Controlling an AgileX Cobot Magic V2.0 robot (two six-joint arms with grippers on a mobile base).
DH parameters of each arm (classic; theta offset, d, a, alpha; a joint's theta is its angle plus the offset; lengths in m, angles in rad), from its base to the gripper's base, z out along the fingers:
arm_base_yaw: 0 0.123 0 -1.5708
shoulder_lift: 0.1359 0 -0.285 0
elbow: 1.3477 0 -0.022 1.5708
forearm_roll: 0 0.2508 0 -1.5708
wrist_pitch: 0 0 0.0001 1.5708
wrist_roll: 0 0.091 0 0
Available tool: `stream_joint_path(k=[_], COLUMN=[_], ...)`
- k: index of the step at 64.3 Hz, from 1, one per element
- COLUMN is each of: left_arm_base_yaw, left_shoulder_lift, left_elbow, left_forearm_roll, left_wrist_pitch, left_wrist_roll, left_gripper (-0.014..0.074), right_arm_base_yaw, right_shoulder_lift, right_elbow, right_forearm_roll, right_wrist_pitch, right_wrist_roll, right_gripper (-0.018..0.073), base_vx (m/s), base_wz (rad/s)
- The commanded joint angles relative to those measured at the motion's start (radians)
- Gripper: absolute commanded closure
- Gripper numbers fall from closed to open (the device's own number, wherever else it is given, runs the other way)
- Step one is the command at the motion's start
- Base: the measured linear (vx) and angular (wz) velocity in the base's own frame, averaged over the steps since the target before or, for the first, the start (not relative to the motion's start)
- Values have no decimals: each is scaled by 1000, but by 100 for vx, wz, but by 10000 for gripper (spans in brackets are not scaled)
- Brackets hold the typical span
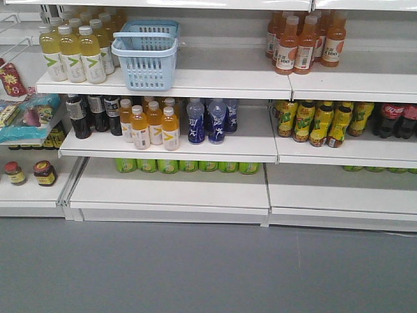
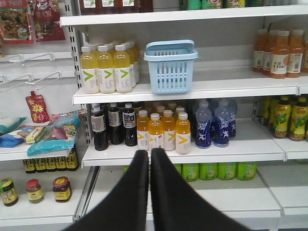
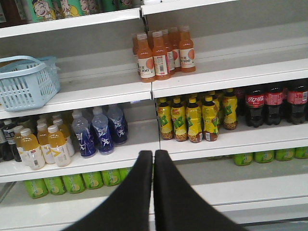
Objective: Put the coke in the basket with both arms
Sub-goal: 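Drive the base toward the shelf holding the light-blue basket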
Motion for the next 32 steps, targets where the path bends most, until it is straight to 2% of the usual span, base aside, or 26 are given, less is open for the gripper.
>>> stream_joint_path(k=[1,32], left_arm_base_yaw=[-9,-9], left_shoulder_lift=[-6,-6], left_elbow=[20,20], left_forearm_roll=[-9,-9], left_wrist_pitch=[-70,-70], left_wrist_roll=[-8,-8], left_gripper=[602,602], right_arm_base_yaw=[-6,-6], right_shoulder_lift=[-11,-11], right_elbow=[18,18], right_forearm_roll=[-10,-10], right_wrist_pitch=[-70,-70], right_wrist_roll=[-7,-7], right_gripper=[565,565], base_vx=[18,18], base_wz=[-1,-4])
